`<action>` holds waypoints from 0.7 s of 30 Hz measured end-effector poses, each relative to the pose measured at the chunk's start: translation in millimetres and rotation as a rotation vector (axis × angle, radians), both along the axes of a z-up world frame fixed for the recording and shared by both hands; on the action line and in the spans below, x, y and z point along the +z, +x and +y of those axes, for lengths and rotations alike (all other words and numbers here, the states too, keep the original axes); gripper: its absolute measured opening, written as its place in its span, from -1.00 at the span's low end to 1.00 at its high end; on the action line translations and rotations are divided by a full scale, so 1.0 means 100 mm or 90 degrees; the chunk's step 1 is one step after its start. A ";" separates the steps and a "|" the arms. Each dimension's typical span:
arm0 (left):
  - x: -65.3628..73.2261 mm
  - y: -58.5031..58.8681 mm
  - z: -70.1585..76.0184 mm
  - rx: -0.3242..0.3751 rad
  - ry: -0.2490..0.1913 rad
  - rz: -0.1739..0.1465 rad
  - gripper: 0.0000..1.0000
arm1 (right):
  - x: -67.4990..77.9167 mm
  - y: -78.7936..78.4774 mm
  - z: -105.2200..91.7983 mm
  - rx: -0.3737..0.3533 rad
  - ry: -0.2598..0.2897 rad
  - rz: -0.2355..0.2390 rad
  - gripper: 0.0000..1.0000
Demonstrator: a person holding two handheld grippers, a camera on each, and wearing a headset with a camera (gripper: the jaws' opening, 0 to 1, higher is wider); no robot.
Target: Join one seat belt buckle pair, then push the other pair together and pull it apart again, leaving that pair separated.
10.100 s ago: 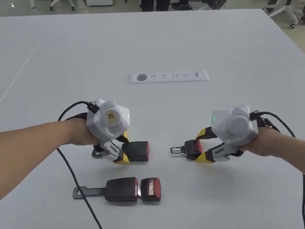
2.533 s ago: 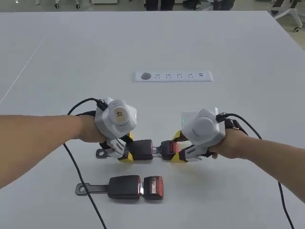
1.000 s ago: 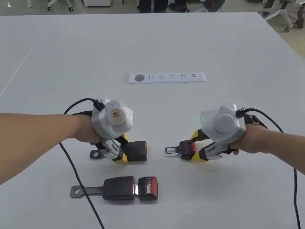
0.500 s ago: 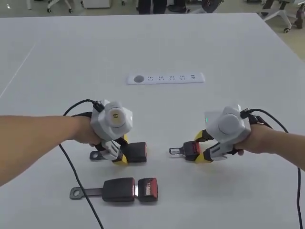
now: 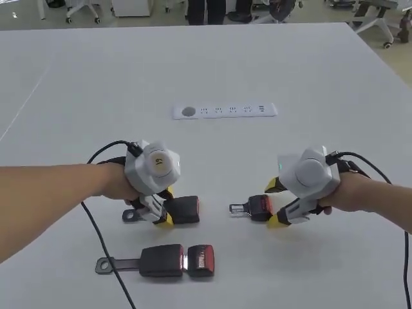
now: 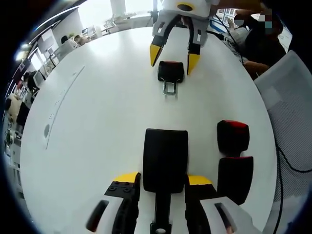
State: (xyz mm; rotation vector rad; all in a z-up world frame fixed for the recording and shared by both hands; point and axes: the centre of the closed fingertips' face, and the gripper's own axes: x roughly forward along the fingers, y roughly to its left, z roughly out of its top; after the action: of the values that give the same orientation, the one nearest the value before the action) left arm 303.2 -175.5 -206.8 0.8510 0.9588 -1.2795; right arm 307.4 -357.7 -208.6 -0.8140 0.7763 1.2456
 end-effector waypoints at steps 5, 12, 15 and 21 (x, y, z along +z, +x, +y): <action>0.00 0.01 0.03 -0.010 0.011 -0.010 -0.15 | 0.03 -0.02 -0.05 -0.008 -0.002 0.000 0.02; 0.14 -0.01 0.12 0.011 0.003 -0.019 -0.13 | 0.11 -0.10 -0.10 -0.022 0.002 0.008 0.16; 0.15 0.00 0.22 0.021 -0.002 -0.021 -0.10 | 0.07 -0.10 -0.15 -0.022 0.001 0.008 0.17; 0.25 -0.18 0.39 0.060 -0.024 -0.015 -0.03 | 0.14 -0.22 -0.18 -0.029 0.006 0.005 0.21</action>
State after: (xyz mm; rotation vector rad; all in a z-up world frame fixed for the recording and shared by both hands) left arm 285.7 -137.0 -182.2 0.7817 0.9424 -1.2001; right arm 285.6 -375.7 -194.3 -0.7804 0.7911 1.2122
